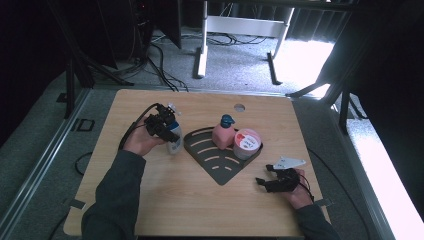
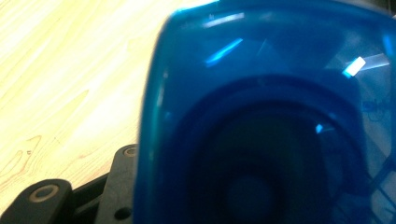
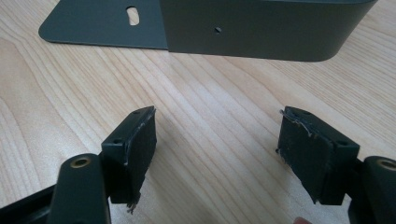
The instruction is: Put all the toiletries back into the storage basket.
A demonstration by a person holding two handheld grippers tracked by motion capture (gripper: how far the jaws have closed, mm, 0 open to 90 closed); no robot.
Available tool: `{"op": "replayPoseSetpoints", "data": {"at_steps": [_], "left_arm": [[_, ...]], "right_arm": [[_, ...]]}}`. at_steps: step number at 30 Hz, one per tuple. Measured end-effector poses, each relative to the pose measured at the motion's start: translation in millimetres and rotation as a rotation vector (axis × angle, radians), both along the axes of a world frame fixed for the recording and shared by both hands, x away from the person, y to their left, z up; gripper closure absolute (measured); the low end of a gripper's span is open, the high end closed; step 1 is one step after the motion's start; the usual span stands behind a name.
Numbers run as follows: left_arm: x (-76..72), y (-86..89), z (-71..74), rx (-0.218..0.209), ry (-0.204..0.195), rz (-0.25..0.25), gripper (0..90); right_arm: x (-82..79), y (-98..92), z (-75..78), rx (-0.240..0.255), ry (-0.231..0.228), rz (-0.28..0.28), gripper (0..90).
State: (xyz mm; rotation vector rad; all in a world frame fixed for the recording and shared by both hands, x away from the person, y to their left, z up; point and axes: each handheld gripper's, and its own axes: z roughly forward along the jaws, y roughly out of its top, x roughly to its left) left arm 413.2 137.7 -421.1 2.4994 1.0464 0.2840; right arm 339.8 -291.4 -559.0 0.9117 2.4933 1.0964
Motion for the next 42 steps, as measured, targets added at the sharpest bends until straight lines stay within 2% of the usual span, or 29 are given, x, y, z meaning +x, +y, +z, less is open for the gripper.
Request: {"op": "replayPoseSetpoints", "data": {"at_steps": [22, 42], "left_arm": [[-0.5, -9.7, 6.9, -0.026, -0.028, -0.016, 55.2], [5.0, -30.3, 8.9, -0.046, -0.037, -0.029, 55.1]], "right_arm": [[0.1, -0.1, 0.0, 0.001, 0.001, 0.0, 27.6], [0.1, -0.1, 0.0, 0.002, 0.002, 0.003, 27.2]]}}
